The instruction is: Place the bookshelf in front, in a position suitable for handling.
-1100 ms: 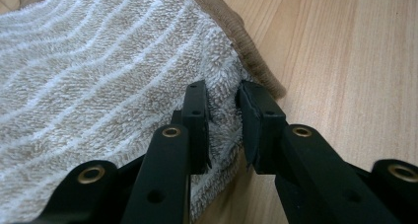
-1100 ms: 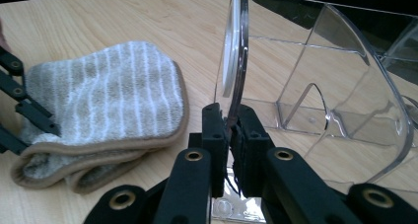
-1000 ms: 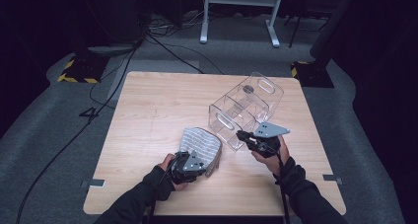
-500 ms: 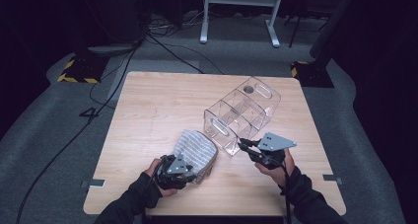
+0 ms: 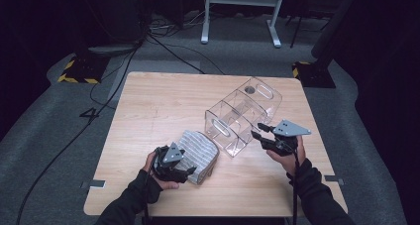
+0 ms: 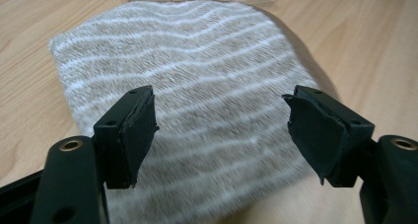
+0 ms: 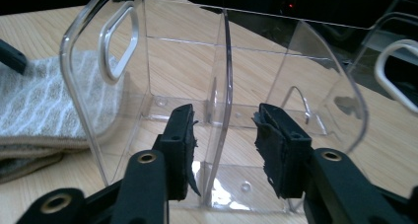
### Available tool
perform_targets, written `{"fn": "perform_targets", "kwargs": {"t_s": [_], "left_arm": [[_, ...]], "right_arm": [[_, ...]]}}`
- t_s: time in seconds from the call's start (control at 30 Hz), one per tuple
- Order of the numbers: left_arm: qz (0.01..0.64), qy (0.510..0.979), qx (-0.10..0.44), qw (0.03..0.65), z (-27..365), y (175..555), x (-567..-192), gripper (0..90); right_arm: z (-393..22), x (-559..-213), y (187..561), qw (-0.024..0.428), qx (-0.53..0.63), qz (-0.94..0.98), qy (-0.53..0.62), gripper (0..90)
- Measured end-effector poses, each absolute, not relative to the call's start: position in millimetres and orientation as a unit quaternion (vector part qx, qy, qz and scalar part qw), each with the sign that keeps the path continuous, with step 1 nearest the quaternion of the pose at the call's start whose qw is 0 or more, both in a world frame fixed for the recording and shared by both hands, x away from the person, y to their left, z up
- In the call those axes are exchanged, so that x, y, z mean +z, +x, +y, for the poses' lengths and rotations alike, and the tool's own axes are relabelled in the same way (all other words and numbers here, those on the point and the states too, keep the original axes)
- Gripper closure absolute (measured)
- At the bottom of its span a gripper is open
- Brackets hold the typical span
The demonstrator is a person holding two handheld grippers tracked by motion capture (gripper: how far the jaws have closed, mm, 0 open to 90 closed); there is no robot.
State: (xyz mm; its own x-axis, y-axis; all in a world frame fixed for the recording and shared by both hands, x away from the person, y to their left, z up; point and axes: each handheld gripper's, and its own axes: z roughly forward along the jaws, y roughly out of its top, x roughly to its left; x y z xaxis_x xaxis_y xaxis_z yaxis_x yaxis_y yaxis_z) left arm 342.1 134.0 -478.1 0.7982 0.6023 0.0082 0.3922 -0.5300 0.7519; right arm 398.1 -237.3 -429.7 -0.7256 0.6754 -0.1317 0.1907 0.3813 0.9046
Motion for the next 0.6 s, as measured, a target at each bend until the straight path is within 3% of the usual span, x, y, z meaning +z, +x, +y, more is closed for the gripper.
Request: {"fn": "perform_targets", "kwargs": {"t_s": [0.4, 0.6], "left_arm": [[0.274, 0.886, 0.125, 0.353, 115, 349, -491, 17.9], [0.276, 0.887, 0.125, 0.348, 111, 346, -495, 17.8]], "right_arm": [[-219, -450, 420, 0.202, 0.464, 0.814, 0.284, 53.7], [-214, -451, 416, 0.203, 0.464, 0.816, 0.279, 59.2]]}}
